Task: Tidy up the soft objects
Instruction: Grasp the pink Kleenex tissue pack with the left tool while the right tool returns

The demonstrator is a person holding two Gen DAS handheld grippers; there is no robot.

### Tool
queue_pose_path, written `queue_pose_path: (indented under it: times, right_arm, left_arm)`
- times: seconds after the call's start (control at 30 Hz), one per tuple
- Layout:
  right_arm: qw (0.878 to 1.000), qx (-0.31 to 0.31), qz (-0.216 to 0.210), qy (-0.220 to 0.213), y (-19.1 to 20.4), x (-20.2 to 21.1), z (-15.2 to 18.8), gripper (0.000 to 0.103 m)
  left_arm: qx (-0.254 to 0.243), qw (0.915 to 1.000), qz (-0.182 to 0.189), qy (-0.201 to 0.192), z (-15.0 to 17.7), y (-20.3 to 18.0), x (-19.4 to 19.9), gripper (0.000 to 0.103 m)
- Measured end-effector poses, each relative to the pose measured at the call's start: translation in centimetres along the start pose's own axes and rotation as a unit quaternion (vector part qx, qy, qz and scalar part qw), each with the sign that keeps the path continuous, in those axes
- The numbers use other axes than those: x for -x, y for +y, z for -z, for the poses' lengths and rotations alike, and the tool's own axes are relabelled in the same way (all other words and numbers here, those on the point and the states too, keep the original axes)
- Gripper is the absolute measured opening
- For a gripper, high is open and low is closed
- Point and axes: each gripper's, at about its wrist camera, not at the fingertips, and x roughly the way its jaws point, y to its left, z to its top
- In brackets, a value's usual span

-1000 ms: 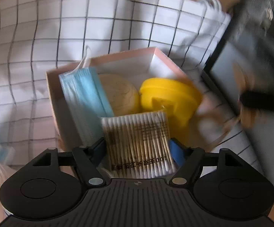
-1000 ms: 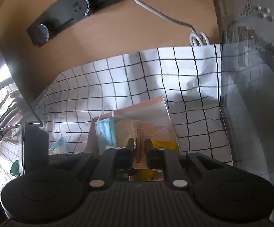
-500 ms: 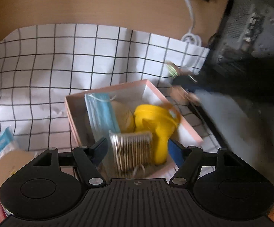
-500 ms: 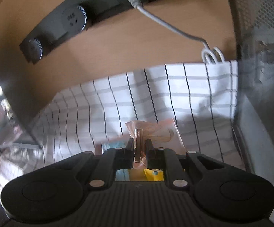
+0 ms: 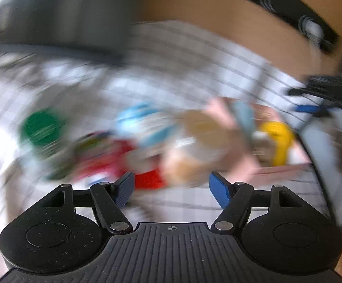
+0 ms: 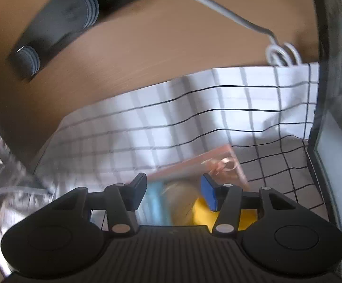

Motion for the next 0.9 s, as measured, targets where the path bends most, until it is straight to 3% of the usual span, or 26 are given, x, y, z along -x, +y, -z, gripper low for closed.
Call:
queue_pose_path:
  times: [0.1,0.27,0.4,0.57,0.73,0.9]
  right_arm:
    - [0.998,0.054,-0.014,0.007,2.9,2.1,2.1,0.06]
    - [0.992,0.116,-0.044,0.024,7.3,4.3,5.8,0.072]
    - [0.982,0.176,-0.05,0.043,10.8,4.4,9.1,0.074]
    - [0.962,0.264,-0.034,0.065,14.2,3.9,13.3,0.074]
    - [0.953,0.29,-0.052,0.069,15.8,4.6,14.2,0.074]
    - [0.947,0.31,-0.057,0.06,17.4,4.8,12.8,0.08]
  left_arm:
    - [0.044,0.998,-0.046,-0.003,1.9,3.8,0.7,0.075]
    - [0.08,0.9952,-0.055,0.006,3.6,7.2,0.8,0.075]
    - [0.076,0.9961,-0.042,0.01,4.0,7.5,0.7,0.075]
    - [0.03,0.9987,-0.042,-0.006,2.0,6.2,-1.1,0.075]
    - [0.022,0.9977,-0.062,0.016,0.2,5.9,-5.2,0.075]
    - [0.023,0.9959,-0.082,0.032,-0.3,5.6,-7.9,0.071]
